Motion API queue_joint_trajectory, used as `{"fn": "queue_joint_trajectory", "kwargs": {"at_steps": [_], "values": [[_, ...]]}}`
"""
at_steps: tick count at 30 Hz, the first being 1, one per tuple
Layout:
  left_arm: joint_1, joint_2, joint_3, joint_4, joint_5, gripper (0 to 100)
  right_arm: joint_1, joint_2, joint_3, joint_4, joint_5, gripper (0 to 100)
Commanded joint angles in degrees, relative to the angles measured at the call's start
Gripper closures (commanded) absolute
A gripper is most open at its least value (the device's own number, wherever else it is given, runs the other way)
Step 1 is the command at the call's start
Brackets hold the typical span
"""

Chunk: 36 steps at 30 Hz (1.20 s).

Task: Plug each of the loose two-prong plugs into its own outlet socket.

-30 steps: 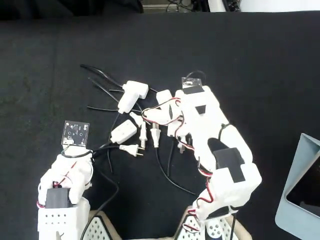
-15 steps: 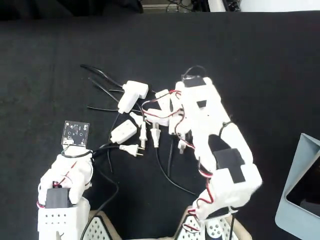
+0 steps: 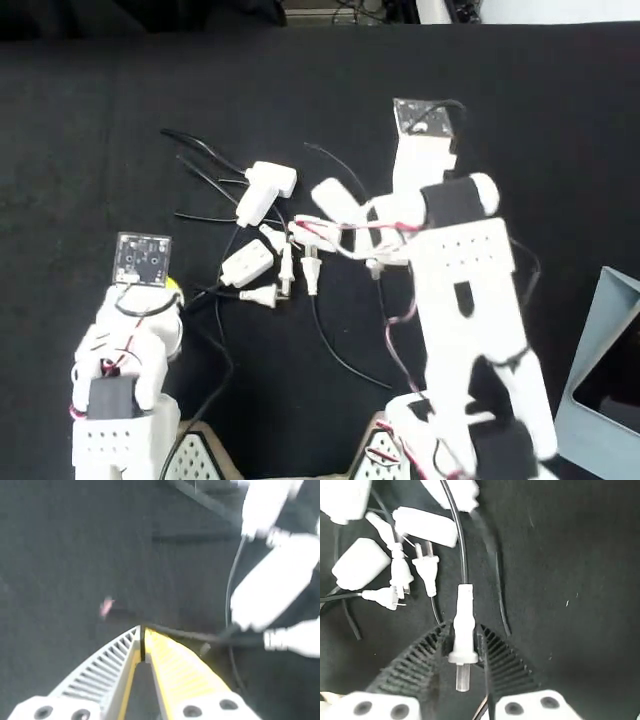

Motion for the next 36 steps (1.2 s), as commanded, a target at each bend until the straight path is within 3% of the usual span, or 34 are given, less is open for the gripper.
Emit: {"fn": "queue_joint_trajectory", "kwargs": {"at_steps": [1, 5, 8, 13, 19, 24, 29, 33, 36], "values": [[0.04, -0.18, -7.34, -7.47, 0.53, 97, 0.35, -4.88, 4.0, -5.63, 3.6, 98.7], [0.04, -0.18, -8.92, -15.56, 1.05, 97, -1.58, -10.07, 11.56, -14.07, 5.36, 98.7], [0.04, -0.18, -8.48, -20.84, 5.54, 97, -5.98, -15.43, 15.52, -17.93, 5.89, 98.7], [0.13, -0.18, -8.48, -24.97, 10.9, 97, -14.07, -24.57, 19.56, -21.01, 5.8, 98.7], [2.95, -0.18, -8.4, -28.57, 16.97, 97, -16.88, -32.48, 25.54, -26.55, 5.8, 98.7], [12.7, -0.18, -8.4, -28.66, 16.7, 97, -17.23, -36.7, 31.34, -33.85, 5.89, 98.7], [20.79, -0.18, -8.4, -28.48, 16.7, 97, -23.65, -39.08, 36.62, -38.15, 8.44, 98.7], [23.52, 0.35, -8.4, -28.31, 15.56, 97, -27.87, -40.48, 39.96, -40.7, 10.99, 98.7], [24.04, 0.26, -9.1, -24.18, 9.85, 97, -28.48, -40.66, 41.1, -40.79, 13.27, 98.7]]}}
